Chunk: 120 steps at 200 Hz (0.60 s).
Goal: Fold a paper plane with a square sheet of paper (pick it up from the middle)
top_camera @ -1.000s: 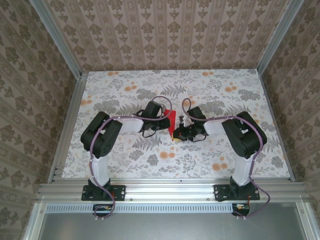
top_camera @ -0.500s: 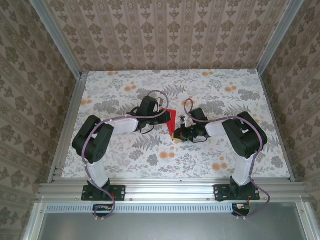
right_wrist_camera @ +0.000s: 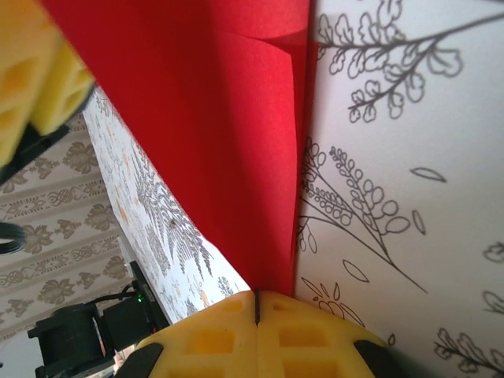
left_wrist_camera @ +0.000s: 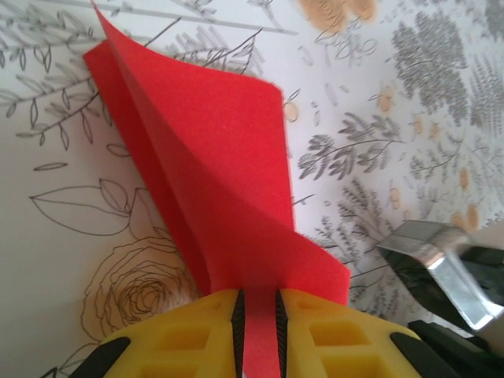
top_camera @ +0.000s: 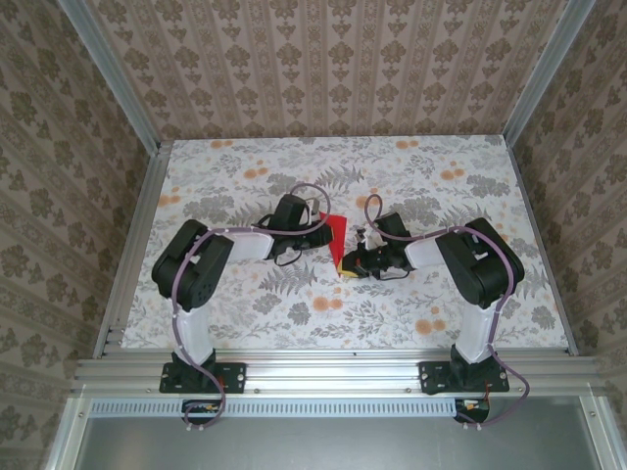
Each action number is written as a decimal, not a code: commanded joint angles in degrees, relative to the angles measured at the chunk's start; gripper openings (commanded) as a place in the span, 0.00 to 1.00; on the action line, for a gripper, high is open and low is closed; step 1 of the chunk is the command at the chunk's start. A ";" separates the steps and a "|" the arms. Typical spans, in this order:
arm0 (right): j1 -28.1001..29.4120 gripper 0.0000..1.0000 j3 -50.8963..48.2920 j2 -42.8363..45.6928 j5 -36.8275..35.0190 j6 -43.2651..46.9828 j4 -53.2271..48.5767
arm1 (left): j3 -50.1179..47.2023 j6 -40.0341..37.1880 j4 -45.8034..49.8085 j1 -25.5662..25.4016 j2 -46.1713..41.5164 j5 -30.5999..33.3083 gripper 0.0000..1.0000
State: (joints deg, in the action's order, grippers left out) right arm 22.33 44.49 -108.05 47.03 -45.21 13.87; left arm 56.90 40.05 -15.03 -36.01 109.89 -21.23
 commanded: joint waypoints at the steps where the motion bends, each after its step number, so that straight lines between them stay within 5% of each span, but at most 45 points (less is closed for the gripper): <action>1: -0.31 0.00 -2.30 -2.64 -0.27 -1.54 -5.05 | 2.52 -0.59 -0.64 -0.03 1.74 -1.30 0.21; 120: -0.53 0.00 -2.14 -3.83 0.17 -1.20 -5.43 | 7.12 -1.38 4.41 -0.64 5.49 0.72 0.20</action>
State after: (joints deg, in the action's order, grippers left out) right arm 21.96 44.49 -108.81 48.90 -45.39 14.68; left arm 62.26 40.03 -13.74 -36.34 114.06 -21.98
